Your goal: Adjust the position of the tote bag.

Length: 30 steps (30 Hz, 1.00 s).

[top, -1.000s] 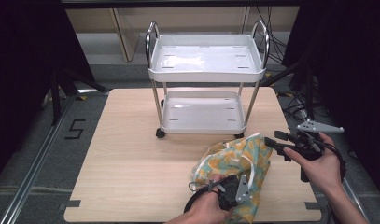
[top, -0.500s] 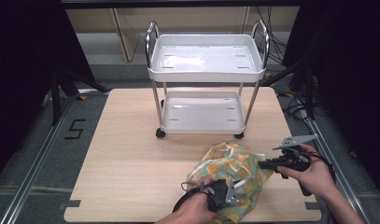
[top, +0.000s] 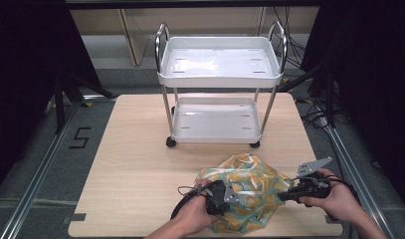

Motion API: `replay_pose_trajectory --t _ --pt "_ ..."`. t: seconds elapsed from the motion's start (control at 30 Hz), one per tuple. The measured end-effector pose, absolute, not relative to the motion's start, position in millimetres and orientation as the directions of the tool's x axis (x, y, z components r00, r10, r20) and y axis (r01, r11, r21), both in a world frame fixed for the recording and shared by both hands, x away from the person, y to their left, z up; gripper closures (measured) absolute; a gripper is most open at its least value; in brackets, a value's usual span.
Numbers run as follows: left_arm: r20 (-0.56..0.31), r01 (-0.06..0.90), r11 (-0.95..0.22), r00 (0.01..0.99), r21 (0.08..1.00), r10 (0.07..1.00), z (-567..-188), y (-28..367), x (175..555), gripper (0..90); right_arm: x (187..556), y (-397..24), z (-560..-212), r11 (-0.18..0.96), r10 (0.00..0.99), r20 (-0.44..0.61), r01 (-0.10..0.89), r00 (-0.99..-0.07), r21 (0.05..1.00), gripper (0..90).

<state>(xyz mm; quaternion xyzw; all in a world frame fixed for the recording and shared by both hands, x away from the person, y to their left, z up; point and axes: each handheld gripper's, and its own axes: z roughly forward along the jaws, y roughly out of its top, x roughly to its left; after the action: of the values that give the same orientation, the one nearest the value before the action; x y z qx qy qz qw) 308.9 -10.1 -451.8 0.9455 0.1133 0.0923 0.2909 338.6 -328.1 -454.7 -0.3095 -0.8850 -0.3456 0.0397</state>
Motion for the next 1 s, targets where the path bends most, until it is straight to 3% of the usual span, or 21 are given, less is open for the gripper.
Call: replay_pose_trajectory --t 0.03,0.07,0.17,0.27,0.33,0.4,0.5,0.6,0.63,0.67,0.73,0.77,0.8,0.83,0.87,1.0 --pt "0.081 0.164 -0.768 0.959 0.619 0.270 -438.1 -2.5 306.1 52.4 340.3 -328.2 -453.0 0.581 0.511 0.265 0.556 -0.817 0.594 87.6" --pt "0.077 0.157 -0.761 0.962 0.630 0.263 -429.9 2.4 305.5 48.5 339.5 -327.2 -453.2 0.574 0.520 0.267 0.563 -0.811 0.594 87.6" --pt "0.071 0.148 -0.737 0.964 0.659 0.257 -412.0 13.6 304.5 44.7 339.8 -326.8 -453.6 0.594 0.519 0.243 0.550 -0.819 0.587 87.6" --pt "0.085 0.162 -0.666 0.943 0.728 0.322 -388.1 28.8 306.2 43.7 337.9 -325.2 -454.9 0.600 0.528 0.246 0.562 -0.813 0.569 87.6" --pt "0.144 0.152 -0.662 0.918 0.734 0.369 -378.6 37.1 325.3 37.3 336.7 -323.6 -455.7 0.606 0.528 0.241 0.560 -0.814 0.565 87.6" --pt "0.133 0.168 -0.657 0.915 0.734 0.382 -381.7 37.5 335.0 35.2 336.5 -323.0 -456.2 0.607 0.530 0.236 0.559 -0.815 0.565 87.6" --pt "0.037 0.235 -0.702 0.936 0.672 0.350 -400.4 35.1 368.5 29.0 336.1 -321.7 -456.8 0.613 0.538 0.228 0.562 -0.812 0.555 87.6" --pt "-0.086 0.314 -0.671 0.933 0.671 0.351 -422.0 24.1 384.8 30.8 336.8 -321.1 -458.4 0.618 0.546 0.218 0.565 -0.809 0.547 87.6" --pt "-0.096 0.308 -0.674 0.938 0.671 0.334 -424.3 21.9 385.6 36.8 337.3 -321.4 -458.8 0.627 0.541 0.209 0.557 -0.815 0.545 87.6" --pt "-0.056 0.254 -0.698 0.954 0.669 0.294 -424.5 15.9 379.9 51.8 337.3 -322.5 -459.1 0.636 0.540 0.198 0.551 -0.818 0.540 87.1" --pt "-0.032 0.229 -0.725 0.961 0.649 0.275 -422.9 13.3 375.6 64.9 337.2 -324.5 -459.0 0.633 0.550 0.190 0.554 -0.813 0.540 84.8" --pt "-0.014 0.208 -0.739 0.966 0.640 0.260 -421.4 10.9 370.6 64.9 337.2 -324.5 -459.0 0.633 0.550 0.190 0.554 -0.813 0.540 84.8" --pt "-0.005 0.200 -0.747 0.967 0.634 0.254 -419.0 8.5 364.7 70.9 336.8 -325.9 -457.5 0.625 0.565 0.195 0.570 -0.802 0.534 83.3" --pt "-0.002 0.198 -0.748 0.967 0.634 0.254 -417.5 7.4 361.6 79.5 337.9 -329.3 -453.4 0.612 0.578 0.178 0.567 -0.796 0.551 76.1" --pt "0.005 0.188 -0.750 0.969 0.635 0.247 -414.8 6.6 357.9 79.5 337.9 -329.3 -453.4 0.612 0.578 0.178 0.567 -0.796 0.551 76.1" --pt "0.038 0.169 -0.748 0.967 0.641 0.251 -405.1 4.4 345.9 86.8 338.9 -337.8 -427.9 0.531 0.627 0.131 0.544 -0.768 0.650 59.4"
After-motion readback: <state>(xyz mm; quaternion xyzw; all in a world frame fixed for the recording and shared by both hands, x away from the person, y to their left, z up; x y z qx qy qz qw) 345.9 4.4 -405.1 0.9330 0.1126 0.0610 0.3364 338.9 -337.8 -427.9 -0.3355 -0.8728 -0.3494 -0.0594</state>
